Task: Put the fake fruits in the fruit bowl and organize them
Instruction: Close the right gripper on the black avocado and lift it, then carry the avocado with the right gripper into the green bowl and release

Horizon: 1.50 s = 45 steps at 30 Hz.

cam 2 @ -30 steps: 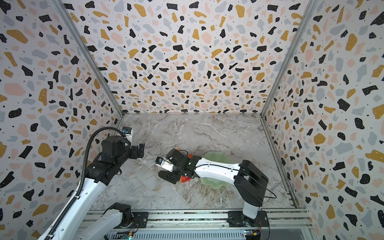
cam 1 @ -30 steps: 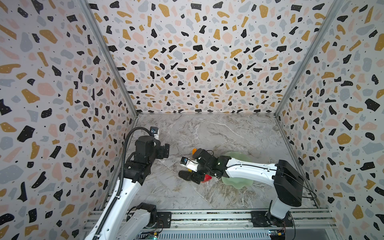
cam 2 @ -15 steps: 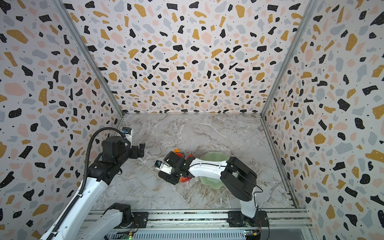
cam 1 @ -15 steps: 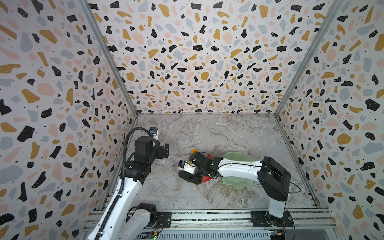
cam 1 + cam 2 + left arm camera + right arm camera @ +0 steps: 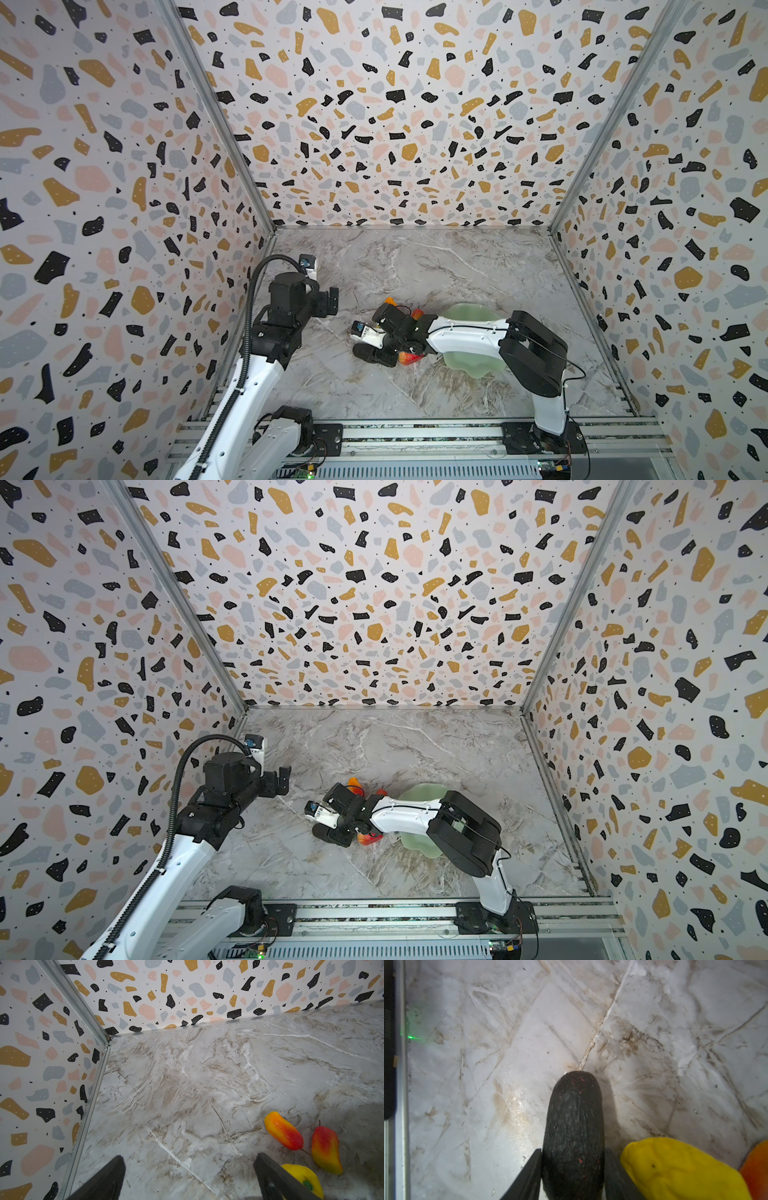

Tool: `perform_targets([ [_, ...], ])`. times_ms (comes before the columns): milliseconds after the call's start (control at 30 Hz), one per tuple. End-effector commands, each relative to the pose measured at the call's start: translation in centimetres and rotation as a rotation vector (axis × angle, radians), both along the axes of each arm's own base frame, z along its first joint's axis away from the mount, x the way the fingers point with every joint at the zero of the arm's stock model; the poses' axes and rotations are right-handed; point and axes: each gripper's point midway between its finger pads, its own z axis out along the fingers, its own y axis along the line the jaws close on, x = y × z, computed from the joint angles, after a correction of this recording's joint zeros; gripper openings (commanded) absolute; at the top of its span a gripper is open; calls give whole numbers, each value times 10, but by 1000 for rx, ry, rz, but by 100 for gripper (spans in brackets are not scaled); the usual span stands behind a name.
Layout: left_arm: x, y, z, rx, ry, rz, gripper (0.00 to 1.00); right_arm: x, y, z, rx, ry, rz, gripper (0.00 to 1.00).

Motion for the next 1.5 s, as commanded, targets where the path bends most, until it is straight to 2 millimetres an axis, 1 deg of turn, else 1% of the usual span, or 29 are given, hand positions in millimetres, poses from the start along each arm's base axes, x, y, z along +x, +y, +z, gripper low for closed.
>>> perform_targets([
  [0,3,-2,6,-19,-38,-10,100,0,10,14,37,0,9,56],
  [33,3,-3,6,-20,-37,-12,100,-1,9,12,33,4,6,58],
  [100,3,-4,6,-23,-37,-17,100,-1,9,8,31,11,-1,57],
  [233,3,-3,7,-24,-41,-15,100,-3,11,4,38,31,-5,51],
  [300,1,-3,9,-25,-51,-15,100,-3,12,6,44,34,-4,40],
  [367,0,-3,11,-31,-60,-18,100,-2,11,12,49,21,-4,33],
  [433,0,-4,12,-32,-63,-20,100,-2,10,21,66,8,-8,23],
  [533,1,-3,10,-31,-54,-19,99,-4,7,41,105,-3,-9,17],
  [567,1,-4,10,-31,-54,-19,100,-6,6,51,121,-8,-7,13],
  [633,0,-4,11,-32,-57,-21,99,-7,0,69,146,-26,-7,11],
  [733,0,-4,11,-32,-59,-20,100,-2,-18,97,176,-60,-40,11],
  [833,0,-4,11,-34,-57,-21,99,13,-54,121,189,-87,-145,10],
  [900,1,-4,10,-34,-55,-22,100,25,-89,131,180,-99,-253,8],
  [1000,2,-3,10,-34,-52,-17,100,35,-142,139,167,-108,-393,7],
  [1100,4,-4,6,-37,-38,-15,100,43,-189,140,182,-90,-560,6],
  [1200,8,-6,3,-45,-23,-23,100,48,-225,134,196,-73,-746,6],
  [1267,10,-12,3,-60,-20,-50,100,50,-248,123,202,-48,-879,6],
  [1367,14,-19,4,-74,-16,-83,100,47,-272,103,181,-1,-1014,7],
  [1467,18,-25,-1,-89,4,-106,100,37,-292,79,144,38,-1114,7],
])
